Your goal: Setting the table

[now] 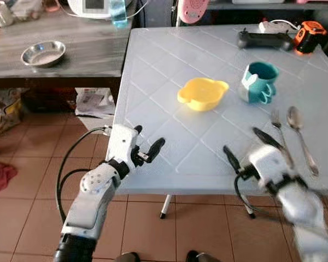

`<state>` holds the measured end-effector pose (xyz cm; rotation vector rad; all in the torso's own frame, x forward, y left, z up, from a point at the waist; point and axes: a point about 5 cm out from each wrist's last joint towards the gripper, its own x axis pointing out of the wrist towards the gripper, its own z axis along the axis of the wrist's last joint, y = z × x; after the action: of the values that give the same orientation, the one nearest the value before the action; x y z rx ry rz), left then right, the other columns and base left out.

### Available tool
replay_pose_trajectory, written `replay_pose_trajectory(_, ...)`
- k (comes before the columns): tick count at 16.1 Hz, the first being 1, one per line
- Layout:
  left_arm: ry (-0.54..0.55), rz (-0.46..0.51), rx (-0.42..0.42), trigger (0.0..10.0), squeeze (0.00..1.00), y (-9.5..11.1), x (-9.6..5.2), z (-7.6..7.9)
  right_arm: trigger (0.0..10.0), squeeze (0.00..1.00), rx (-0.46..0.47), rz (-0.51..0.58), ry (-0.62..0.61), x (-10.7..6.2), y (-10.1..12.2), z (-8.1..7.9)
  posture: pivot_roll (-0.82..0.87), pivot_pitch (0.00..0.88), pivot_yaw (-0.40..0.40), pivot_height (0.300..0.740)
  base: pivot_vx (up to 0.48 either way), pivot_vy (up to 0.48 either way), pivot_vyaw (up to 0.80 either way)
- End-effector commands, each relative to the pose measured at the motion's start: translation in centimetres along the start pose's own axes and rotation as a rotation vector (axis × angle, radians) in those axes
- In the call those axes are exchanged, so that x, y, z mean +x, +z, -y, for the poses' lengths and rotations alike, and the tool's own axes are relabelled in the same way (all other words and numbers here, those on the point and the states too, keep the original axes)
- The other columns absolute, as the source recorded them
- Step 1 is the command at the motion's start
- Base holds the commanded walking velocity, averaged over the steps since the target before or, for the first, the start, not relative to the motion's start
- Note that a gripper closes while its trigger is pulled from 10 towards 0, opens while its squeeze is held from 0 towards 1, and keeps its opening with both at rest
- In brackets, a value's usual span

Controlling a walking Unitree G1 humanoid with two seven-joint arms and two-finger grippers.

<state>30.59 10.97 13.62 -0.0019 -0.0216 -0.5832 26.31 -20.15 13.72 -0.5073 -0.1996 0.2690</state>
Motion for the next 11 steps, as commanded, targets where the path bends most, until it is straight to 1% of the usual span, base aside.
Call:
replay_pose_trajectory(1, -0.004, 0.006, 0.003, 10.0, 0.00, 0.0, 0.3, 0.0, 10.0, 1.00, 0.019, 0.010, -0.097, -0.4, 0.9, 0.8, 0.03, 0.114, 0.033, 0.740, 0.000, 0.000, 0.00)
replay_pose_trajectory(3, -0.013, 0.014, -0.010, 10.0, 0.00, 0.0, 0.8, 0.2, 10.0, 1.00, 0.141, -0.008, -0.293, -2.5, 1.4, -0.2, 0.01, 0.102, 0.039, 0.740, 0.000, 0.000, 0.00)
replay_pose_trajectory(4, -0.014, 0.015, -0.009, 10.0, 0.00, 0.0, 0.8, 0.2, 10.0, 1.00, 0.152, -0.016, -0.321, -2.8, 1.5, -0.4, 0.00, 0.101, 0.040, 0.740, 0.000, 0.000, 0.00)
replay_pose_trajectory(5, 0.006, 0.020, -0.001, 10.0, 0.00, -0.1, 1.0, 0.0, 10.0, 1.00, 0.194, -0.046, -0.372, -3.5, 1.7, -1.1, 0.00, 0.091, 0.047, 0.740, 0.000, 0.000, 0.00)
replay_pose_trajectory(6, 0.013, 0.023, -0.001, 10.0, 0.00, -0.1, 1.1, 0.0, 10.0, 1.00, 0.203, -0.055, -0.384, -3.8, 2.0, -1.3, -0.01, 0.089, 0.051, 0.740, 0.000, 0.000, 0.00)
replay_pose_trajectory(7, 0.027, 0.040, 0.004, 10.0, 0.00, 0.1, 1.4, -0.1, 10.0, 1.00, 0.198, -0.062, -0.401, -4.1, 2.4, -1.1, -0.02, 0.084, 0.059, 0.740, 0.000, 0.000, 0.00)
replay_pose_trajectory(9, 0.076, 0.097, 0.008, 10.0, 0.00, 1.5, 1.8, -0.7, 10.0, 1.00, 0.198, -0.064, -0.437, -4.9, 2.9, 0.3, -0.04, 0.075, 0.068, 0.740, 0.000, 0.000, 0.00)
replay_pose_trajectory(10, 0.133, 0.125, 0.006, 10.0, 0.00, 2.5, 1.8, -1.8, 10.0, 1.00, 0.193, -0.068, -0.451, -5.5, 3.2, 0.8, -0.04, 0.074, 0.072, 0.740, 0.000, 0.000, 0.00)
replay_pose_trajectory(11, 0.173, 0.132, 0.003, 10.0, 0.00, 2.8, 1.6, -2.4, 10.0, 1.00, 0.178, -0.080, -0.457, -5.9, 3.3, 1.0, -0.05, 0.069, 0.082, 0.740, 0.000, 0.000, 0.00)
